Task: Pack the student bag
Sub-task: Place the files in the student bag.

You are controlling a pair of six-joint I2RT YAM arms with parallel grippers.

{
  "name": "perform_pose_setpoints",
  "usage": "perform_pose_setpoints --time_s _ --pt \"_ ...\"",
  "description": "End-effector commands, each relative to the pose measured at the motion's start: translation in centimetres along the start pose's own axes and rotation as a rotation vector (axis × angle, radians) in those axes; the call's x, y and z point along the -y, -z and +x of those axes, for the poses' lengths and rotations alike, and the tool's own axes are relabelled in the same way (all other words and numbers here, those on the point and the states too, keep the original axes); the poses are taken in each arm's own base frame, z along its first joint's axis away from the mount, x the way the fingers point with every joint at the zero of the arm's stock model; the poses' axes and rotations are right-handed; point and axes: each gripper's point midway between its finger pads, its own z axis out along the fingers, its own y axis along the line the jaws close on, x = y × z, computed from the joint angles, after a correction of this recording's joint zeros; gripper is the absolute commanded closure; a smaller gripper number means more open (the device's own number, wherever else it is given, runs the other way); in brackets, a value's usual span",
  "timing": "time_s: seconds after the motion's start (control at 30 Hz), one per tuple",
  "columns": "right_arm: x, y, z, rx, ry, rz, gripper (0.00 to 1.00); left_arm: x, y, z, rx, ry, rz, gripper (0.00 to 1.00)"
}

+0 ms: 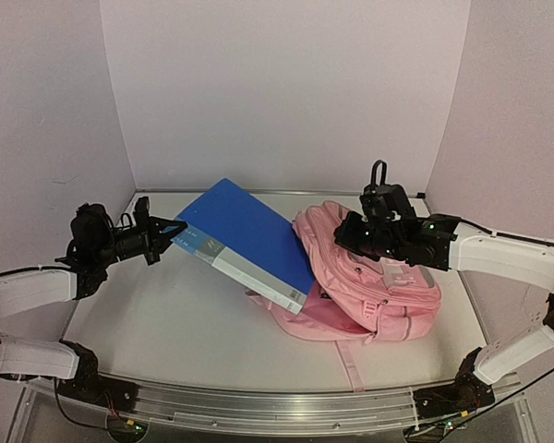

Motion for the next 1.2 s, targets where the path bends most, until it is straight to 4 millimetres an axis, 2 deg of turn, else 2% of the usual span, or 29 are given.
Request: perform_pose_setpoints --time_s 0.0,0.2,0.4,0.53,0.8,0.97,1.1,1.17 --pt "-8.2 5.1 -7.4 0.216 -0.171 -0.359 1.00 2.7 -1.4 -0.5 0.027 -0.122 0.115 1.00" --pt "-8.4 5.1 -7.3 0.217 -0.194 -0.381 1.00 2.5 -3.9 0.1 0.068 -0.155 0.145 1.00" --pt "-8.2 5.0 -7.3 0.224 -0.194 -0.378 1.00 1.3 -7.2 2.1 0.117 -0.173 0.154 1.00" --pt "-7.9 5.3 -7.4 0.235 -0.192 -0.371 1.00 1.0 -8.8 2.6 0.136 -0.174 0.193 1.00" --pt "-7.2 5.5 -7.3 0.244 -0.199 -0.361 1.00 -0.9 -11.9 3.6 0.249 -0.296 0.128 1.00" --pt "-7.1 5.5 -7.3 0.246 -0.198 -0.356 1.00 -1.7 -14.9 5.4 0.279 -0.329 0.093 1.00" --pt "-7.0 5.8 -7.6 0.261 -0.195 -0.353 1.00 -3.7 -17.4 7.4 0.205 -0.331 -0.003 0.99" --pt "-6.9 6.0 -7.8 0.271 -0.194 -0.351 1.00 -4.9 -18.0 8.3 0.148 -0.345 -0.075 0.95"
